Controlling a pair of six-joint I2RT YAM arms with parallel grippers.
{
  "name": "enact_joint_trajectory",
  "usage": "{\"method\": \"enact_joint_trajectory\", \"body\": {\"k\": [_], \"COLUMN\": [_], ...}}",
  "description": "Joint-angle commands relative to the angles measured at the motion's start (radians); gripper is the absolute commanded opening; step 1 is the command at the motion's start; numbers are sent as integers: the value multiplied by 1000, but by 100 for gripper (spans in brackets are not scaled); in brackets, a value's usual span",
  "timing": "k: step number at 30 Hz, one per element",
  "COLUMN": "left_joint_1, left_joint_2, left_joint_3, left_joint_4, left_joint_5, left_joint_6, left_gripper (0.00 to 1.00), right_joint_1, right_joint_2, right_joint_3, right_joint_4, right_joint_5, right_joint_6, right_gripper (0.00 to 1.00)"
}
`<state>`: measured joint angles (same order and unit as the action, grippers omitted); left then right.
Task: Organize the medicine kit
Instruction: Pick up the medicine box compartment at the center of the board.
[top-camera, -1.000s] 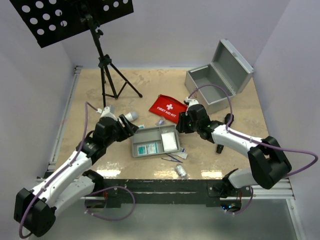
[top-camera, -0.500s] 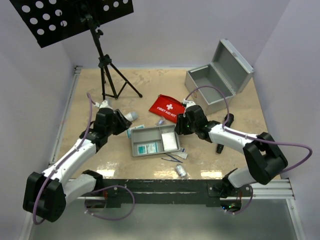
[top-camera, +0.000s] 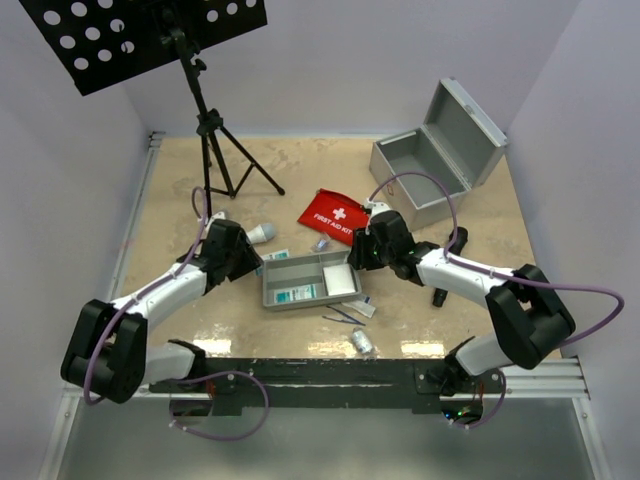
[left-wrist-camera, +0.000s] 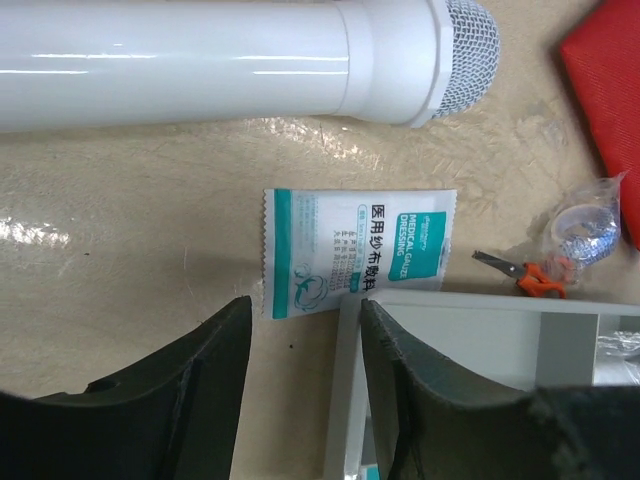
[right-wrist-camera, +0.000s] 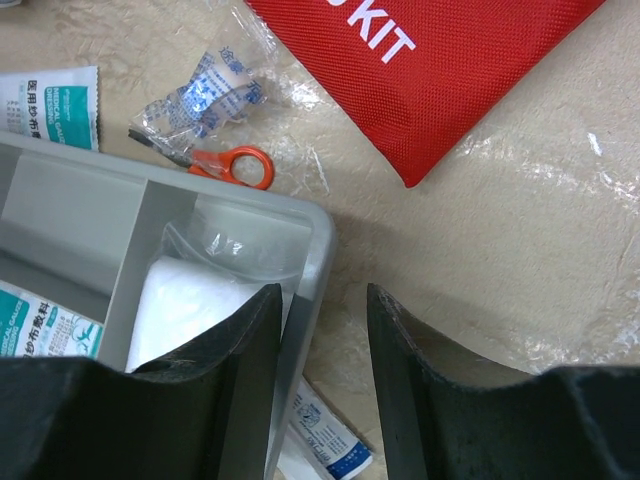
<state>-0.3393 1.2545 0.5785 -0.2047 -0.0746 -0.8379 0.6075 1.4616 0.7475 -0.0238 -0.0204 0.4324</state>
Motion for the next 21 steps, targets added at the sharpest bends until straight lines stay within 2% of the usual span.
{"method": "enact_joint_trajectory", "body": {"k": [1,4,7,15,18,21], "left_joint_1": [6,5,5,5,6,6], "left_joint_2": [28,-9,-73,-168,-202,-228], "left_joint_3": [26,8,9,92,118,147], "left_joint_4": [-16,8,13,-74,-101,-125], "left_joint_5": [-51,-30,-19,-17,-19,-17], "left_joint_6": [-3,-23,-32,-7,-4,2], "left_gripper": [53,52,54,56,55,55], "right_joint_1": [6,9,11,14,18,20], "right_joint_2": [0,2,-4,28,42,33], "right_joint_3": [9,9,10,13,12,13], "right_joint_4": [18,18,18,18,50,59], "right_joint_5": [-7,-10,-13,-24,-39,-39], "right_joint_6": [-17,-17,-14,-12,-11,-3], "right_gripper": [41,40,43,42,37,19]}}
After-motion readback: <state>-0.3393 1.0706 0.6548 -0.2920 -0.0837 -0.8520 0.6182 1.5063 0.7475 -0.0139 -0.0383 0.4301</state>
